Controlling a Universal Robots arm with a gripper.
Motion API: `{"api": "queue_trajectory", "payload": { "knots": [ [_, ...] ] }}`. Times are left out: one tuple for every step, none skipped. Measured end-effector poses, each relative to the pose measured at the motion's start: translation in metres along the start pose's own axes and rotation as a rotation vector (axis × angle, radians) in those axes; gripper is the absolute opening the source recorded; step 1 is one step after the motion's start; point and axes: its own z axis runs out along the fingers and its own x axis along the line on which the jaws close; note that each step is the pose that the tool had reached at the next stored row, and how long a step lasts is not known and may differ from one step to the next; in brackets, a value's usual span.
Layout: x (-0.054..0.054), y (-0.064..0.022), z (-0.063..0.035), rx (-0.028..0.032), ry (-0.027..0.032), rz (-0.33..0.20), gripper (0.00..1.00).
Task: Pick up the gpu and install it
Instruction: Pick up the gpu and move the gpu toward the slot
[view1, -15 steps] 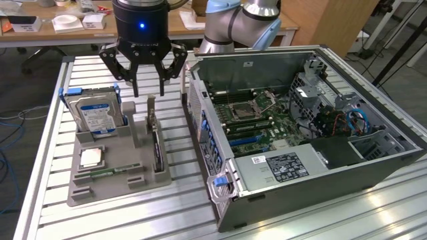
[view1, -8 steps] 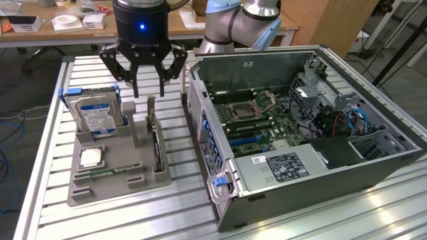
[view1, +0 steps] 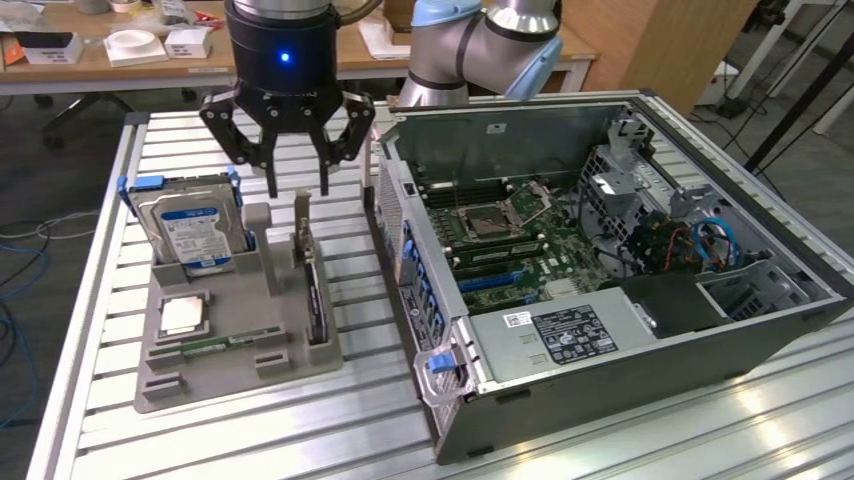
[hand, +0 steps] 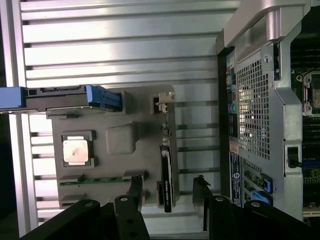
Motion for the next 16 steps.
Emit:
{"api": "queue_trajectory", "payload": {
  "knots": [
    [0.0, -0.0007, 0.0003, -0.0001, -0.0001, 0.0, 0.53],
    [0.0, -0.0015, 0.0005, -0.0001, -0.0001, 0.0, 0.53],
    [0.0, -0.0022, 0.0007, -0.0001, -0.0001, 0.0, 0.53],
    [0.0, -0.003, 0.0009, -0.0001, 0.0, 0.0, 0.53],
    [0.0, -0.0038, 0.0012, 0.0, -0.0001, 0.0, 0.53],
    [0.0, -0.0046, 0.0016, -0.0001, -0.0001, 0.0, 0.53],
    [0.0, -0.0054, 0.002, -0.0001, 0.0, 0.0, 0.53],
    [0.0, -0.0063, 0.0027, -0.0001, -0.0001, 0.0, 0.53],
    [-0.001, -0.0072, 0.0035, -0.0001, -0.0001, 0.0, 0.53],
    [-0.001, -0.0081, 0.0042, -0.0001, -0.0001, 0.0, 0.53],
    [-0.001, -0.0091, 0.005, -0.0001, 0.0, 0.0, 0.53],
    [-0.001, -0.01, 0.0058, -0.0001, -0.0002, 0.0, 0.53],
    [-0.001, -0.0109, 0.0066, -0.0001, -0.0001, 0.0, 0.53],
    [-0.001, -0.0119, 0.0074, 0.0, -0.0001, 0.0, 0.53],
    [-0.001, -0.0128, 0.0083, -0.0001, -0.0001, 0.0, 0.53],
    [-0.001, -0.0137, 0.0091, -0.0002, 0.0, 0.0, 0.53]
  ]
}}
